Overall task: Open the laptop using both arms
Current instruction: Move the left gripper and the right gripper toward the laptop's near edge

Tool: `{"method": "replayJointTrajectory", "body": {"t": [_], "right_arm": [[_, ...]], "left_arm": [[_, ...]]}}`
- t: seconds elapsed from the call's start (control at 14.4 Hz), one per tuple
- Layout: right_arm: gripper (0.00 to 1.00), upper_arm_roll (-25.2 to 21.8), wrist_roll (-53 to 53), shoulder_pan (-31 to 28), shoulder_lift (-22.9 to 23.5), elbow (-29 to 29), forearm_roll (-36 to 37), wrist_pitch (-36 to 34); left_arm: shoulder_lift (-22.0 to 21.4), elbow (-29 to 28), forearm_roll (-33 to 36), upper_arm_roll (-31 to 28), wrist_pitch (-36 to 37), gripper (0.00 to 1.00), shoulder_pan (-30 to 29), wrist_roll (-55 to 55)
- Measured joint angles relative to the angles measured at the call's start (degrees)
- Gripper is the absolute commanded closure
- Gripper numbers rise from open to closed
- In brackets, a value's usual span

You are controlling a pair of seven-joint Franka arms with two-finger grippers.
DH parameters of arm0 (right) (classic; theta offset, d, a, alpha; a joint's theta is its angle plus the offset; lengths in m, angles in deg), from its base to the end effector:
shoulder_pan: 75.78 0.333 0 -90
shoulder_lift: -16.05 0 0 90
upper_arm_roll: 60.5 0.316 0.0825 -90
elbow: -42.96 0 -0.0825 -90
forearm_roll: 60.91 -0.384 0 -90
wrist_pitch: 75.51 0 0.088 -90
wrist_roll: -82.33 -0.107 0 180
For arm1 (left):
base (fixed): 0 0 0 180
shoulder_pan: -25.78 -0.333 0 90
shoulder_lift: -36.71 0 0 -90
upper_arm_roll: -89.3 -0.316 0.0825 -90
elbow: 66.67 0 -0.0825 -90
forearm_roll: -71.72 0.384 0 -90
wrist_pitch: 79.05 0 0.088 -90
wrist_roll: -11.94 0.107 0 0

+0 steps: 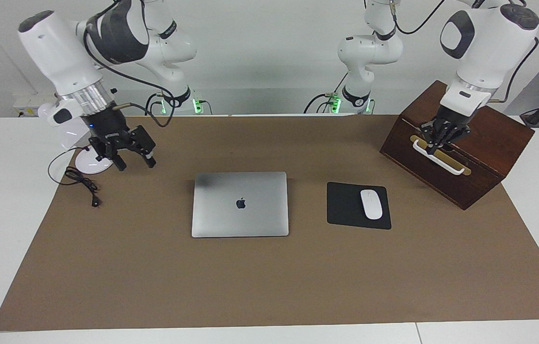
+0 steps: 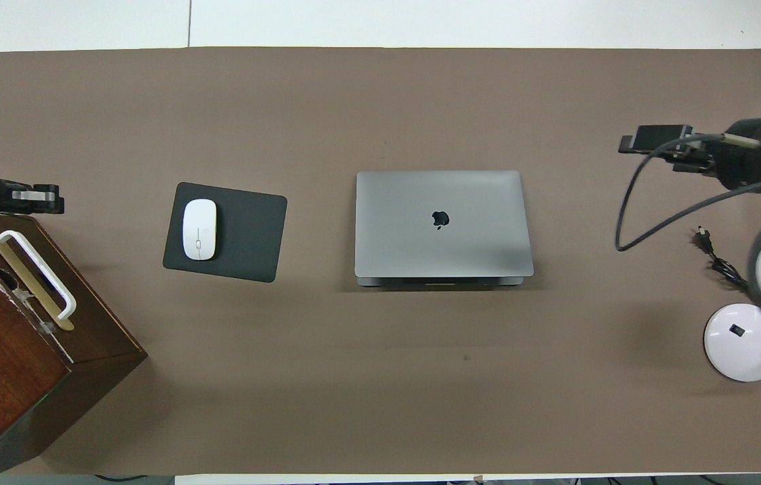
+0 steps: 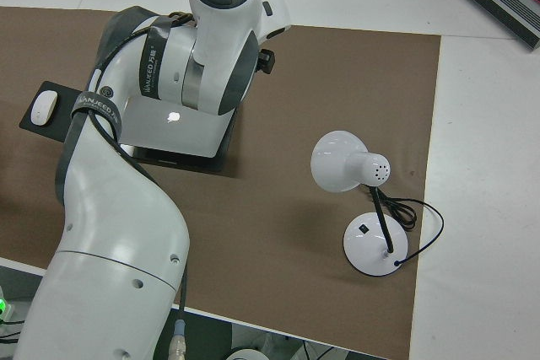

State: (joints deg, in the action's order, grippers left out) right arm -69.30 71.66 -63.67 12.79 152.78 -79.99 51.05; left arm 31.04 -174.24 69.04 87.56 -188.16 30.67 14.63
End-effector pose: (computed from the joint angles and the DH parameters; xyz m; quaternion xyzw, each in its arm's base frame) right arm 0.5745 0.0424 0.5538 -0.9638 0.1369 -0.1508 0.1721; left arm 0.5434 -0.0327 0.5621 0.9967 -0.0446 0.0627 0.0243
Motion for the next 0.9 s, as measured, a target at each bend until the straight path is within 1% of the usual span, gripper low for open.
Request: {"method": "replayJointTrajectory", "body": {"t": [0.21, 0.42, 0.49, 0.63, 0.76, 0.9], "right_arm": [[0.00, 0.19, -10.70, 6.33, -0.18, 1.33, -0.01, 5.32], [0.00, 0.20, -15.99, 8.21, -0.90, 3.41, -1.49, 8.83], [0.00, 0.17, -16.66, 8.99, -1.40, 5.23, -2.90, 11.42], [0.00, 0.14, -17.63, 11.97, -2.35, 10.20, -4.96, 18.90], [0.00, 0.18, -21.34, 15.61, -2.70, 14.53, -5.21, 25.96], [0.00, 0.22, -25.46, 18.40, -2.73, 16.92, -5.23, 30.29]], "left_arm": [[-3.99, -8.85, -0.02, 0.08, -7.78, 1.00, 1.57, 0.00], [-7.43, -16.63, -0.03, 0.11, -15.02, 1.00, 3.61, 0.00], [-8.38, -18.87, -0.03, 0.15, -17.37, 1.00, 4.37, 0.00], [-10.09, -23.65, -0.05, 0.17, -23.02, 1.00, 6.19, -0.10], [-11.43, -28.06, -0.10, 0.17, -27.59, 1.00, 7.73, -0.32], [-12.57, -31.88, -0.43, 0.18, -31.90, 1.00, 8.94, -0.42]]}}
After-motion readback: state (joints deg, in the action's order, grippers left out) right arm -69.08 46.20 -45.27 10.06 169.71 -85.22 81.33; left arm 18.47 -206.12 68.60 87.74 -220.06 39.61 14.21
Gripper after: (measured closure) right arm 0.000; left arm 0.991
